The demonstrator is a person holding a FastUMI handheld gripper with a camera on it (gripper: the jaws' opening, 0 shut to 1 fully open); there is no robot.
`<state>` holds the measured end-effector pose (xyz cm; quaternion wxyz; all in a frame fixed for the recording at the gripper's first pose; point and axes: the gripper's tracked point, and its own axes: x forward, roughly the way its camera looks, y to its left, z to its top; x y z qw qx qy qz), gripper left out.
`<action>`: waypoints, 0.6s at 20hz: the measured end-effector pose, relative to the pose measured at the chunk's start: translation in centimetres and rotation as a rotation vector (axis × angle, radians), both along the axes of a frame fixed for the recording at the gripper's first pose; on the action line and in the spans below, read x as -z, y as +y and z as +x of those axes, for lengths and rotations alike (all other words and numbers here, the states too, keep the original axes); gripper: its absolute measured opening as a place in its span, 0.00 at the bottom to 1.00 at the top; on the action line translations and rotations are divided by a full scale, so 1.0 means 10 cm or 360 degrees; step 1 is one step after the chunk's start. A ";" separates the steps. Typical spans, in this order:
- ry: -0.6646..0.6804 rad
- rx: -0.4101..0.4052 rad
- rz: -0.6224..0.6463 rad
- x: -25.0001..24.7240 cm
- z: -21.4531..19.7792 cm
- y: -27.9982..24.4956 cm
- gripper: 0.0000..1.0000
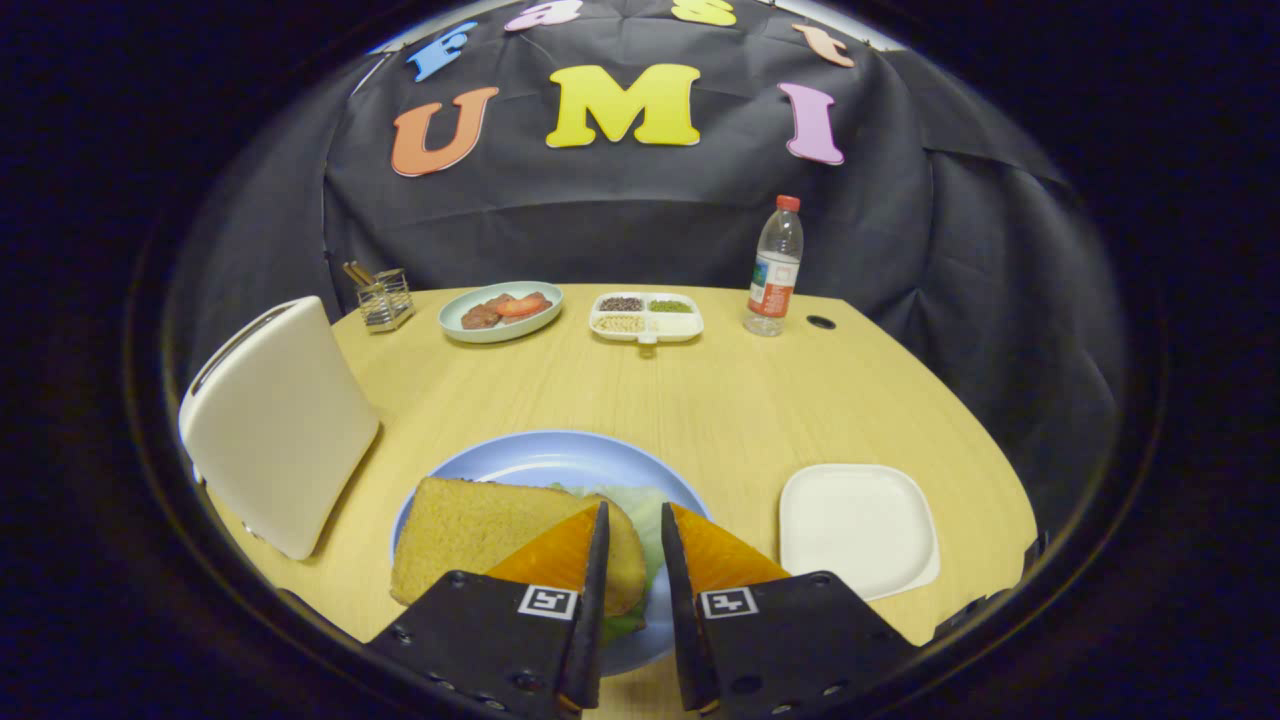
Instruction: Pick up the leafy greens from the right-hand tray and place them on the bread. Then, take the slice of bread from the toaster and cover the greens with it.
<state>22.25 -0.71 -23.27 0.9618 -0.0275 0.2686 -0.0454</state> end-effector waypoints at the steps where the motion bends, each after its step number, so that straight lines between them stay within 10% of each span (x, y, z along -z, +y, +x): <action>1: -0.0047 0.0017 0.0002 -0.06 -0.04 0.00 0.52; 5: -0.0234 0.0062 0.0057 -0.42 -0.24 0.06 0.88; 12: -0.0594 0.0107 0.0056 -1.39 -0.79 0.16 0.95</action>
